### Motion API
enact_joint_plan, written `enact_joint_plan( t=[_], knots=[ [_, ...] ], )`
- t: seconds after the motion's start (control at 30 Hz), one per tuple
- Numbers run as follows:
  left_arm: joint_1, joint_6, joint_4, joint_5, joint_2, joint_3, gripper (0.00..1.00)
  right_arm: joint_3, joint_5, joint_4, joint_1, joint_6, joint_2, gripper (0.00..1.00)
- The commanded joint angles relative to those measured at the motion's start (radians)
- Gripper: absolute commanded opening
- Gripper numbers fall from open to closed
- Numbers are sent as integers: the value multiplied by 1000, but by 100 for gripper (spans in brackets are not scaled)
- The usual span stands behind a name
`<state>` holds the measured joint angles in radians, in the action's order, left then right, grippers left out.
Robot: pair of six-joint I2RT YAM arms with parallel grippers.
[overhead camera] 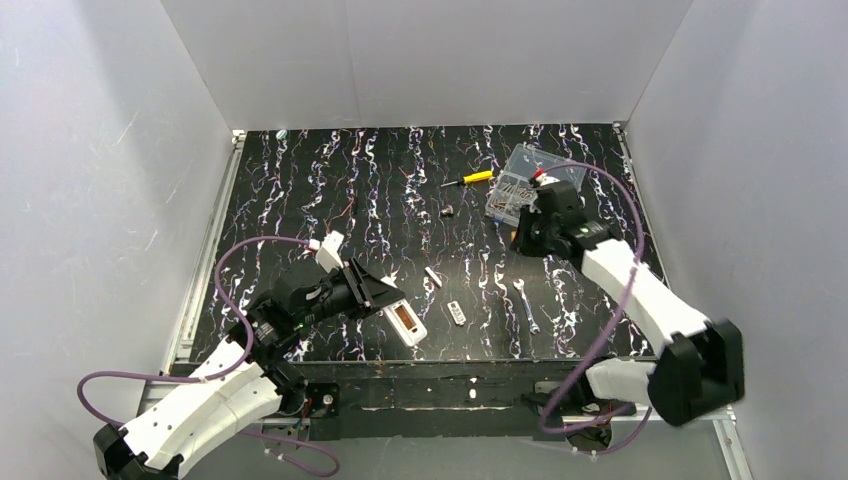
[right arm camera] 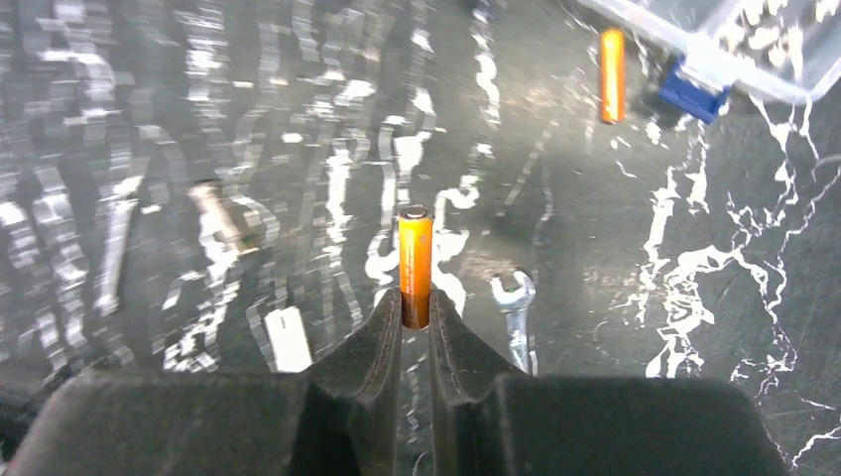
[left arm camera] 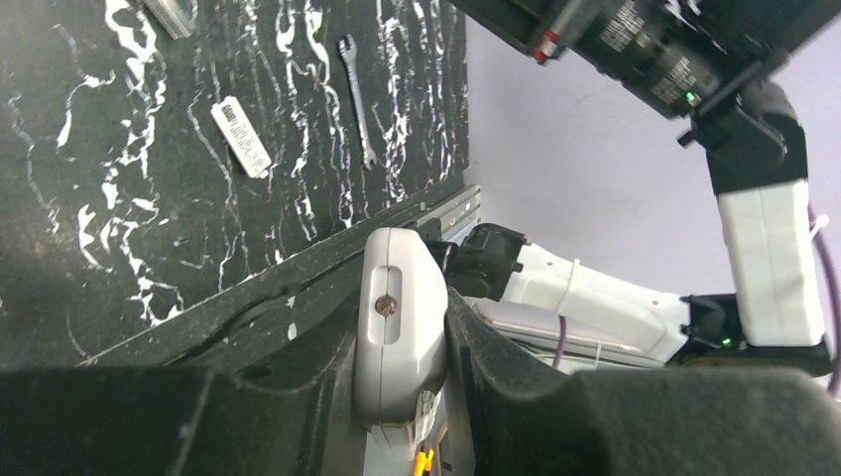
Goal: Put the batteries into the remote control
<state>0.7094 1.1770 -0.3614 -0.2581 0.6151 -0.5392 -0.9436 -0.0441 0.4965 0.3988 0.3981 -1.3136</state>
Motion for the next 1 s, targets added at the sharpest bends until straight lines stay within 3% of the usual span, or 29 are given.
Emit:
enact_joint_plan(
  t=[0.0,0.23,0.4,0.83,0.97],
  knots=[
    [3,-59,-138,-45,-8,-35,0,2,182,-18,12,-72,214,1],
    [3,-215,-219,-197,36,-143,0,20,358,16,26,-109,453,1],
    [4,-254,-319,-210,58,-150,0,36,382,1,26,-110,563,1],
    [4,-462,-272,-133,-22,-151,0,47,385,-19,27,-123,599,1],
    [4,-490,-377,-171,-28,-116,0,56,378,-28,26,-122,601,1]
  ],
)
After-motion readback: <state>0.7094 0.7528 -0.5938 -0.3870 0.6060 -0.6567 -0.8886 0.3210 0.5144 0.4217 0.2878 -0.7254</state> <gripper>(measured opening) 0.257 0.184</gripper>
